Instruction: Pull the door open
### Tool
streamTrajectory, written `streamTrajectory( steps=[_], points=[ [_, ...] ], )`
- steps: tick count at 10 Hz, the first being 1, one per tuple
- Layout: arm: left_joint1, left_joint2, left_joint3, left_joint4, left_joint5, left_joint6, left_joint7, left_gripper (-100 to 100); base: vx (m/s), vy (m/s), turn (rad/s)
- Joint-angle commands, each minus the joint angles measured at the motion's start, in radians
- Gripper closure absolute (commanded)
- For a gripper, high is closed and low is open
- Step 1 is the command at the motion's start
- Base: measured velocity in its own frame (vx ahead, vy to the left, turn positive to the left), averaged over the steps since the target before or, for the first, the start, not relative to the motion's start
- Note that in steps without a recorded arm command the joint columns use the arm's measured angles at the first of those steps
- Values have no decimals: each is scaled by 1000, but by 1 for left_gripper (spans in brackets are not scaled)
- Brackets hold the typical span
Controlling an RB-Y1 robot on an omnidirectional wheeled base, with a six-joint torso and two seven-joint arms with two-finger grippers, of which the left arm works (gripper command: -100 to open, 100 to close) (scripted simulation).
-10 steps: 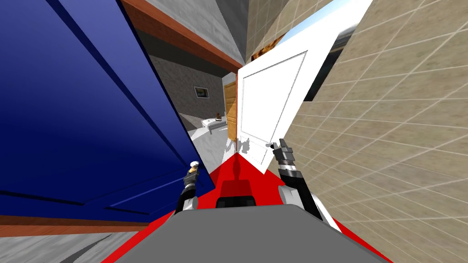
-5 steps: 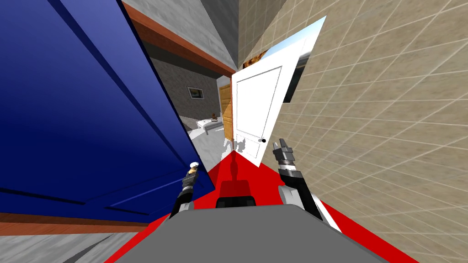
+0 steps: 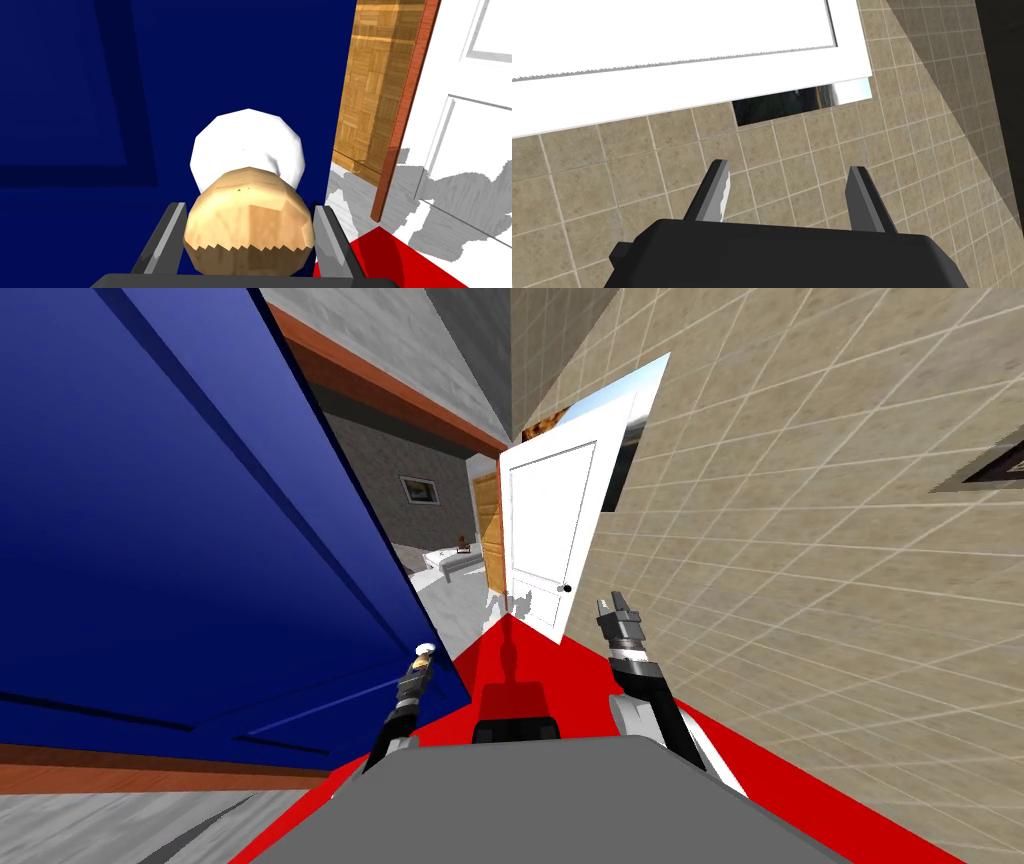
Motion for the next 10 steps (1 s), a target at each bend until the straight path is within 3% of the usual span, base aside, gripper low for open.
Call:
streamTrajectory(
  steps=[1, 6, 7, 10],
  points=[
    [11, 12, -23, -3, -10, -12, 22, 100, -222, 30, -105],
    [41, 56, -80, -21, -36, -41, 78, 100, -210, 23, -87],
    [32, 50, -73, -10, -33, -36, 71, 100, -91, 9, -29],
    [55, 80, -113, -14, -54, -70, 112, 100, -186, 26, -100]
  ],
)
